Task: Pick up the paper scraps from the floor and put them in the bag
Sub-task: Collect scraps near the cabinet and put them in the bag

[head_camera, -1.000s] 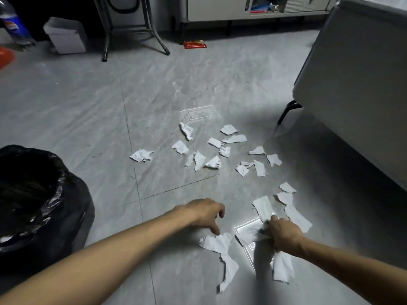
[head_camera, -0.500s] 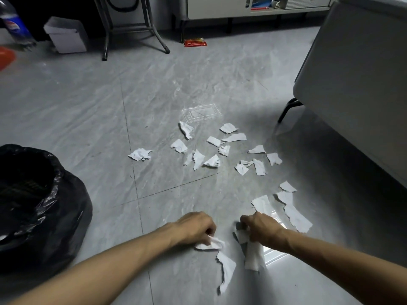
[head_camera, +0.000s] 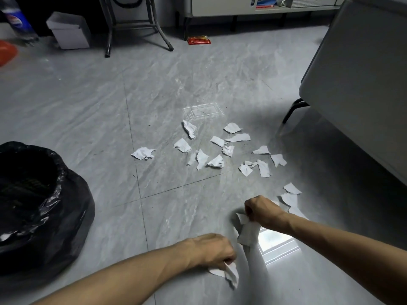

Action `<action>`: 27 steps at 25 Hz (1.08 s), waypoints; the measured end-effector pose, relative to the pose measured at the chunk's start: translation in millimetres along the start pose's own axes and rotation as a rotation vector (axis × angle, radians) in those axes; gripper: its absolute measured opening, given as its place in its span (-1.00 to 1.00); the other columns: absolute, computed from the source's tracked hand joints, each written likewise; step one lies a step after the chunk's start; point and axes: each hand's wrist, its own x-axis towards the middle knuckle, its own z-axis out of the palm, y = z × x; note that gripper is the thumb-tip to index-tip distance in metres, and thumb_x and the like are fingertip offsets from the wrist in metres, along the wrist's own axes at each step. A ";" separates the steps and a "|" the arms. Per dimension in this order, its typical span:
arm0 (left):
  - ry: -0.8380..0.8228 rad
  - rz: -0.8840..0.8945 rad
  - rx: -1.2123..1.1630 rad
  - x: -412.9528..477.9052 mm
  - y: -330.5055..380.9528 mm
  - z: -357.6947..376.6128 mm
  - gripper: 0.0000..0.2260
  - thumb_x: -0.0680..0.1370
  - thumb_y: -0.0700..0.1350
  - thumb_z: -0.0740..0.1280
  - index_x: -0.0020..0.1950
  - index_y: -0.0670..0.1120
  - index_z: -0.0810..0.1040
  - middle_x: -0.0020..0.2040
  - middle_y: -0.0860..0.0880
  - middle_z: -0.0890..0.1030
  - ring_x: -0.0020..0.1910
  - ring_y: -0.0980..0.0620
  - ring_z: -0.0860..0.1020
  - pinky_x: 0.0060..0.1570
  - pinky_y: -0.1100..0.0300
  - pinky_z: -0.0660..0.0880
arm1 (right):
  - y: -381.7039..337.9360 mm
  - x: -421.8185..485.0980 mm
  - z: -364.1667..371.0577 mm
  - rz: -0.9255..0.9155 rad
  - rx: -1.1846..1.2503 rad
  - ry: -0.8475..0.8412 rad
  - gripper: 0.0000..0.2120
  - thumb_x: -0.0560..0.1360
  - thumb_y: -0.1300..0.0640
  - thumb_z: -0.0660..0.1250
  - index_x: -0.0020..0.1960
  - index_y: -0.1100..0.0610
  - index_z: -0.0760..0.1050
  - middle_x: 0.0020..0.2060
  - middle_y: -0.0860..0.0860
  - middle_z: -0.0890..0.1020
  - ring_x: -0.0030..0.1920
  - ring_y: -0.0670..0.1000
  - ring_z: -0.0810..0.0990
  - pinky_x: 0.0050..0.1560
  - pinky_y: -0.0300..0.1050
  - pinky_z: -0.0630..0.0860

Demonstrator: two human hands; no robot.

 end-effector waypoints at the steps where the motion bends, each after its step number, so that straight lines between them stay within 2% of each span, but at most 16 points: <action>1: 0.013 -0.041 -0.020 -3.6 -5.0 -2.2 -0.90 0.49 -0.12 0.33 -0.10 -0.16 0.55 -0.15 -0.18 0.61 -0.16 -0.23 0.57 -0.20 -0.02 0.55 | -3.6 4.4 -2.6 -0.006 0.006 0.006 -0.84 0.38 0.28 0.36 -0.04 0.19 0.60 -0.04 0.18 0.67 -0.04 0.20 0.63 -0.18 -0.09 0.45; 3: 0.084 -0.168 -0.097 -15.3 -18.0 -13.7 -0.82 0.50 0.00 0.36 -0.11 -0.12 0.55 -0.15 -0.18 0.62 -0.15 -0.21 0.58 -0.21 0.05 0.51 | -15.2 14.4 -8.8 -0.023 0.051 0.024 -0.83 0.37 0.29 0.36 -0.05 0.20 0.60 -0.07 0.17 0.68 -0.05 0.20 0.64 -0.13 -0.07 0.52; 5: 0.204 -0.332 -0.215 -34.5 -35.3 -37.5 -0.82 0.49 0.03 0.38 -0.08 -0.08 0.57 -0.08 -0.15 0.65 -0.09 -0.16 0.59 -0.15 0.08 0.48 | -31.5 25.9 -19.3 -0.042 0.127 0.050 -0.84 0.36 0.32 0.36 -0.07 0.22 0.61 -0.11 0.18 0.70 -0.09 0.18 0.66 -0.11 -0.06 0.56; 8: 0.455 -0.554 -0.402 -84.4 -64.1 -82.2 -0.89 0.43 -0.07 0.43 -0.11 -0.09 0.62 -0.12 -0.10 0.68 -0.11 -0.06 0.61 -0.16 0.16 0.45 | -71.9 47.8 -49.3 -0.084 0.244 0.147 -0.92 0.37 0.31 0.38 -0.15 0.18 0.59 -0.25 0.14 0.69 -0.31 0.05 0.60 -0.30 -0.22 0.49; 10: 0.655 -0.711 -0.463 -128.8 -77.5 -110.5 -0.93 0.39 -0.14 0.46 -0.16 -0.10 0.65 -0.22 -0.06 0.66 -0.17 -0.01 0.61 -0.22 0.21 0.41 | -108.5 62.4 -77.0 -0.112 0.367 0.208 -0.86 0.39 0.30 0.39 -0.25 0.09 0.51 -0.36 0.08 0.62 -0.44 -0.04 0.51 -0.42 -0.28 0.40; 12: 0.883 -0.846 -0.459 -177.0 -83.6 -134.4 -0.95 0.39 -0.14 0.48 -0.18 -0.09 0.68 -0.27 -0.04 0.65 -0.23 0.06 0.59 -0.26 0.24 0.36 | -150.6 73.7 -101.9 -0.152 0.572 0.231 -0.82 0.38 0.33 0.40 -0.29 0.12 0.47 -0.44 0.08 0.59 -0.52 -0.06 0.48 -0.49 -0.30 0.40; 14: 1.029 -0.948 -0.420 -226.0 -83.7 -153.0 -0.93 0.38 -0.10 0.50 -0.17 -0.06 0.69 -0.30 0.01 0.64 -0.26 0.11 0.56 -0.26 0.27 0.35 | -195.5 82.6 -120.6 -0.193 0.812 0.210 -0.81 0.40 0.37 0.40 -0.30 0.17 0.47 -0.47 0.10 0.55 -0.52 -0.04 0.49 -0.42 -0.25 0.47; 17: 1.129 -1.043 -0.375 -298.7 -78.8 -165.6 -0.93 0.38 -0.05 0.52 -0.21 0.00 0.67 -0.36 0.08 0.61 -0.33 0.16 0.53 -0.31 0.31 0.38 | -265.8 95.1 -142.2 -0.266 1.093 0.119 -0.78 0.47 0.36 0.38 -0.28 0.19 0.43 -0.41 0.09 0.48 -0.40 0.03 0.48 -0.18 -0.05 0.55; 19: 1.208 -1.137 -0.342 -341.5 -77.3 -161.4 -0.92 0.38 -0.05 0.51 -0.23 0.00 0.65 -0.40 0.11 0.58 -0.37 0.18 0.51 -0.34 0.35 0.37 | -310.9 98.1 -157.1 -0.322 1.215 0.066 -0.77 0.50 0.35 0.35 -0.28 0.18 0.40 -0.40 0.09 0.45 -0.37 0.03 0.46 -0.20 -0.13 0.56; 21: 1.194 -1.274 -0.331 -372.3 -82.5 -146.6 -0.93 0.38 -0.08 0.50 -0.24 -0.03 0.65 -0.41 0.08 0.58 -0.37 0.12 0.52 -0.35 0.30 0.37 | -347.1 96.2 -171.4 -0.363 1.345 0.007 -0.72 0.52 0.37 0.31 -0.31 0.15 0.36 -0.43 0.07 0.40 -0.39 0.00 0.43 -0.38 -0.32 0.55; 23: 1.052 -1.442 -0.351 -397.9 -89.9 -119.4 -0.95 0.38 -0.12 0.49 -0.23 -0.05 0.64 -0.37 -0.01 0.60 -0.26 -0.01 0.60 -0.29 0.23 0.39 | -383.5 91.4 -178.7 -0.413 1.372 -0.054 -0.71 0.52 0.39 0.28 -0.31 0.15 0.35 -0.44 0.05 0.37 -0.40 -0.02 0.42 -0.46 -0.37 0.50; 25: 0.882 -1.576 -0.406 -415.9 -94.7 -89.7 -0.94 0.40 -0.09 0.46 -0.20 -0.01 0.61 -0.27 -0.01 0.65 -0.11 -0.08 0.63 -0.16 0.16 0.47 | -414.5 84.7 -179.2 -0.472 1.285 -0.095 -0.73 0.52 0.40 0.28 -0.29 0.17 0.36 -0.43 0.07 0.40 -0.41 -0.03 0.44 -0.50 -0.37 0.47; 27: 0.822 -1.682 -0.389 -426.7 -96.3 -69.8 -0.87 0.43 -0.02 0.42 -0.05 0.03 0.57 -0.06 -0.01 0.68 0.04 -0.10 0.61 0.02 0.07 0.51 | -438.6 78.4 -171.6 -0.515 1.146 -0.145 -0.73 0.51 0.41 0.29 -0.31 0.18 0.37 -0.43 0.12 0.44 -0.47 -0.05 0.46 -0.54 -0.37 0.43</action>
